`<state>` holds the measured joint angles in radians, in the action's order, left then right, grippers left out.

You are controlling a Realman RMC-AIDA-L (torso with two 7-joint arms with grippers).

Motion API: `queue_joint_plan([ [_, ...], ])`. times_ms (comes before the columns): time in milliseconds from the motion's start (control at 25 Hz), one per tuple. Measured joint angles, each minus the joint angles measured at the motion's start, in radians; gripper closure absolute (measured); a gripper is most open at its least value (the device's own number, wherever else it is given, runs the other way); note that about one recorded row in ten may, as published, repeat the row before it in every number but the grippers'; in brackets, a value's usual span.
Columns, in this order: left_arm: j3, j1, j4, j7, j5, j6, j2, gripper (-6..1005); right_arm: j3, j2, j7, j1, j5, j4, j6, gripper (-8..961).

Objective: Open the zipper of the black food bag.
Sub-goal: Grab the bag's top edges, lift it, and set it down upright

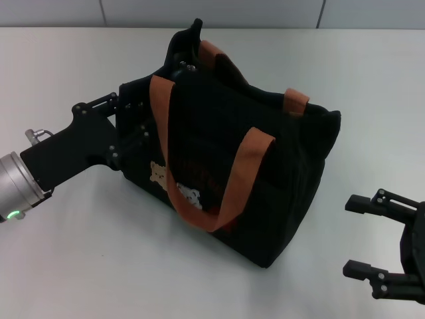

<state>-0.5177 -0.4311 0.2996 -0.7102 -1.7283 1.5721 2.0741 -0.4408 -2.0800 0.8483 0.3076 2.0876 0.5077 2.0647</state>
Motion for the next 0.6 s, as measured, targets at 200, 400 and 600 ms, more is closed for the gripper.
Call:
queue_joint_plan([
  [200, 0.003, 0.000, -0.003, 0.001, 0.010, 0.002, 0.000, 414, 0.004, 0.000, 0.000, -0.003, -0.004, 0.000, 0.000, 121],
  [400, 0.003, -0.001, -0.011, 0.010, 0.025, 0.006, 0.002, 573, 0.008, 0.000, 0.000, -0.005, -0.005, 0.000, 0.005, 121],
  [600, 0.004, -0.007, -0.038, 0.129, 0.076, 0.056, 0.003, 756, 0.010, -0.001, 0.000, -0.011, -0.071, -0.017, 0.012, 121],
])
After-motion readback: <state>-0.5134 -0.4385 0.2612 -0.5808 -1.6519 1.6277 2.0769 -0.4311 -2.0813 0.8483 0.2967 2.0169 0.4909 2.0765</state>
